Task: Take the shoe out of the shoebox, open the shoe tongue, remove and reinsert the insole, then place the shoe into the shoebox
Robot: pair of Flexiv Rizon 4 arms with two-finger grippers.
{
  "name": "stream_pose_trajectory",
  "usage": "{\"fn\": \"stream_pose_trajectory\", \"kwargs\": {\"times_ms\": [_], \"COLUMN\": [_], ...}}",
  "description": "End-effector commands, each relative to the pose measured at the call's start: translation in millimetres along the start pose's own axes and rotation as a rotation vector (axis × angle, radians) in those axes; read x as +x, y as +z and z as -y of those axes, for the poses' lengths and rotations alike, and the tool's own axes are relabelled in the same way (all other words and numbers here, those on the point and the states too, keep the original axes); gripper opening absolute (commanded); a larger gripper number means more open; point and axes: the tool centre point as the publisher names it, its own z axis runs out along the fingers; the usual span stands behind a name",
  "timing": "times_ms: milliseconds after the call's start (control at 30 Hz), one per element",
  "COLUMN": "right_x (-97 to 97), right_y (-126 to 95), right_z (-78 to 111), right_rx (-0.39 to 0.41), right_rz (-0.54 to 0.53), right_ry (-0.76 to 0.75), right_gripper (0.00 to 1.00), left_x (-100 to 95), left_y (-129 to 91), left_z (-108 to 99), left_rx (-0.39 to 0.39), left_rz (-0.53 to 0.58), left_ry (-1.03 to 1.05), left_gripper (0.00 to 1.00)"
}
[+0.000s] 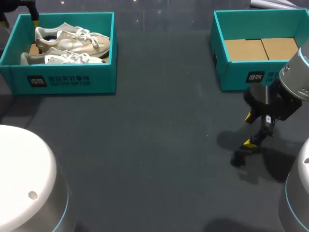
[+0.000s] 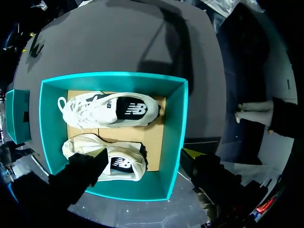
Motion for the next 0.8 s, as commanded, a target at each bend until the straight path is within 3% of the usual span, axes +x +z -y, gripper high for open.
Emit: {"fn": "stream_pose_trajectory", "kwargs": {"times_ms": [33, 367, 800], "right_x": [1.3, 1.3, 1.3], "right_y": [0, 0, 0], "right_z": [0.4, 0.4, 0.4], "right_rx": [0.002, 0.002, 0.002], "right_rz": [0.003, 0.003, 0.003], "right_ry": [0.0, 0.0, 0.0], "right_gripper": [1.0, 1.0, 1.0], "left_x": [1.2, 7.1, 10.6], "left_y": [7, 38, 67], "left_z": [19, 49, 63], "left_rx": [-0.006, 0.008, -0.003], "left_rz": [-0.002, -0.006, -0.005], "left_ry": [0.008, 0.016, 0.009], "left_gripper": [1.0, 1.0, 1.0]}}
